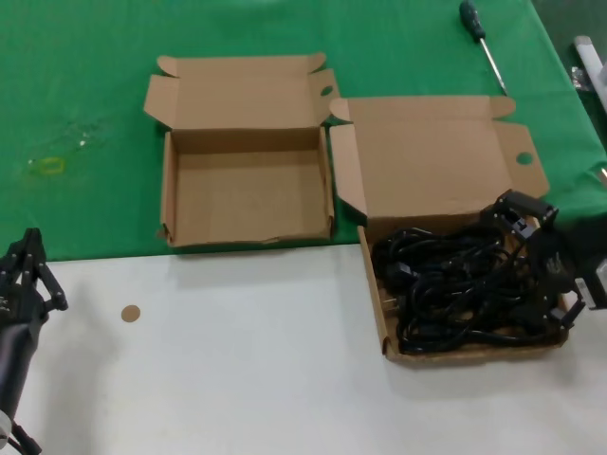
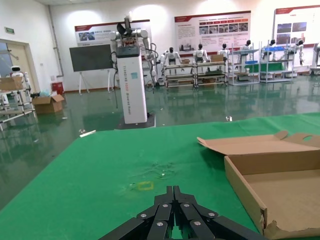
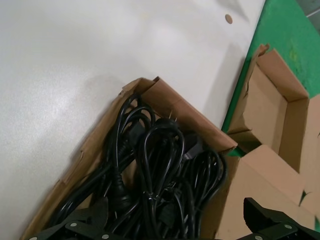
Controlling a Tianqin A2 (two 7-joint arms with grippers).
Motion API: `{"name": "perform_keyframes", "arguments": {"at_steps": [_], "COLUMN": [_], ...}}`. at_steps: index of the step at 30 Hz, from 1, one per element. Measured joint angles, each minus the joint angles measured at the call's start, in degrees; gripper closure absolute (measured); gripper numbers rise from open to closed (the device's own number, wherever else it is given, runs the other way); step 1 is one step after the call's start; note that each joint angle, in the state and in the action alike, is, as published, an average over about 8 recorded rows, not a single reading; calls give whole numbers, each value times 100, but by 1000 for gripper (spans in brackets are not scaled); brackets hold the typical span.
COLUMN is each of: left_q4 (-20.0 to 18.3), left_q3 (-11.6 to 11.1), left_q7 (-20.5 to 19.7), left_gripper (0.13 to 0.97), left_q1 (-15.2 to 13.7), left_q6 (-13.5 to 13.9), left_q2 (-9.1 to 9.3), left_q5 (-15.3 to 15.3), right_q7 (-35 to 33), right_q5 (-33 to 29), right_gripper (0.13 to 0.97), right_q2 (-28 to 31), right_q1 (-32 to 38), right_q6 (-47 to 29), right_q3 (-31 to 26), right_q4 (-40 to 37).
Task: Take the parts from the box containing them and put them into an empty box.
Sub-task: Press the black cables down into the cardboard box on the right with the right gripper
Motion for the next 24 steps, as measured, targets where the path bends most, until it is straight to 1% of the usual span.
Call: {"name": "perform_keyframes", "arguments": {"at_steps": [11,19,23,24], "left_q4": [0,0,0,0], "left_q3": [0,0,0,0], "left_q7": [0,0,0,0], "left_gripper": [945,945,945,945], "left_q1": [0,0,0,0], "left_q6": [0,0,0,0], "left_q2": [0,0,0,0], "left_q5": [0,0,0,0], "right_q7": [-275,-278,-299,-306], "right_q5": [-85,-118,-125,-126], "right_gripper": [172,287,287,310], "right_q2": [-276,-349,-375,-380], "right_q1": [98,135,150,153], "right_q6": [61,83,91,93], "right_q3": [-39,-37,-34,-34], "right_q4": [-419,-504,-549,-560]}}
